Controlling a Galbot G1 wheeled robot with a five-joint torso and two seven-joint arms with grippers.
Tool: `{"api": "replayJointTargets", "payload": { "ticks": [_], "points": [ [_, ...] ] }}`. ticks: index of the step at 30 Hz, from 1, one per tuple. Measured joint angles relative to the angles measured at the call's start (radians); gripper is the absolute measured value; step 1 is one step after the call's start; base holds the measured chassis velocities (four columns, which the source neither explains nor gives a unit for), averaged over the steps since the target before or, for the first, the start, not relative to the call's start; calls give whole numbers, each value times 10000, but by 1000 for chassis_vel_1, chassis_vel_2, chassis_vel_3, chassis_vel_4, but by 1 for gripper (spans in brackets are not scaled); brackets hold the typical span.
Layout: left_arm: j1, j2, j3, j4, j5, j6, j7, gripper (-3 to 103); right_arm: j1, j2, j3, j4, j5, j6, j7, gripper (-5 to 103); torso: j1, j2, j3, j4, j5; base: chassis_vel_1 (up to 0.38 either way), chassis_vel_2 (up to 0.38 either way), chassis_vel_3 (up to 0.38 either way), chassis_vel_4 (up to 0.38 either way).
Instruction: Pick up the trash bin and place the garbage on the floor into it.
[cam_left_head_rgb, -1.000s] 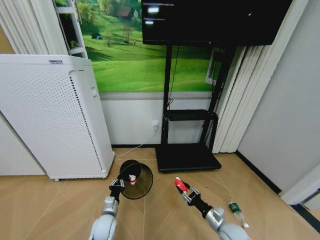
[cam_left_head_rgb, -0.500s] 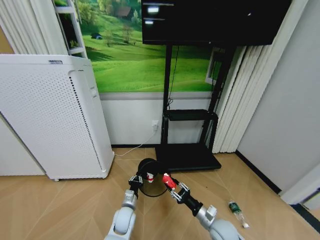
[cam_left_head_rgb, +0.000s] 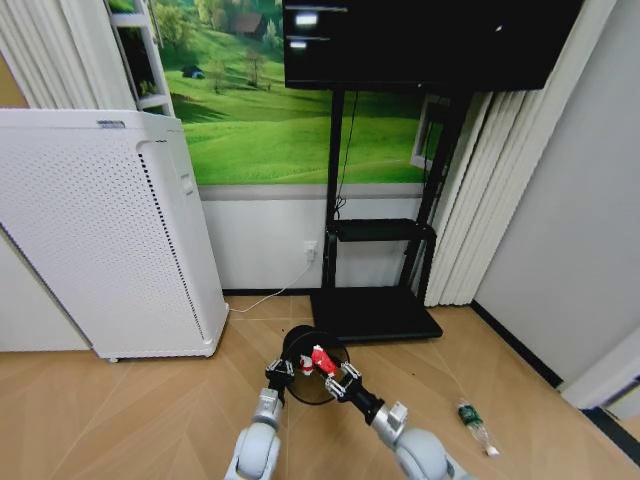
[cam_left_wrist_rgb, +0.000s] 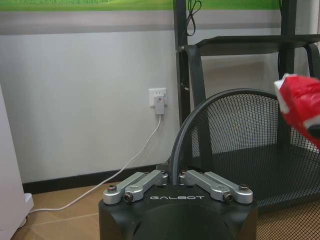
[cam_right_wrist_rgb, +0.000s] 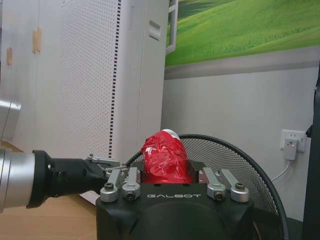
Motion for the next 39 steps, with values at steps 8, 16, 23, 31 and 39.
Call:
{"api": "replayJointTargets", "payload": {
  "ticks": [8,16,23,31,39],
  "points": [
    [27,-30,74,-151,10,24,0,3,3,103,59,-159,-357,-95,121,59,0,0,0,0,0,0,0,0,0],
    [43,-52,118,-162,12,30,4,3,14,79,125,-260,-422,-95,258,91,0,0,0,2,2,0,0,0,0],
    [43,-50,67,-275,-54,33,9,3,-42,38,483,-448,-234,-296,947,100,0,0,-1,4,-19,0,0,0,0],
    [223,437,-676,-964,-480,76,12,3,-942,-259,2128,-353,986,-934,1446,100,-1,0,-3,7,-21,0,0,0,0],
    [579,1008,-1353,-1597,-850,180,-32,3,-1365,-201,3353,-423,1873,-1255,1705,100,0,0,-2,3,-16,0,0,0,0]
  ]
}}
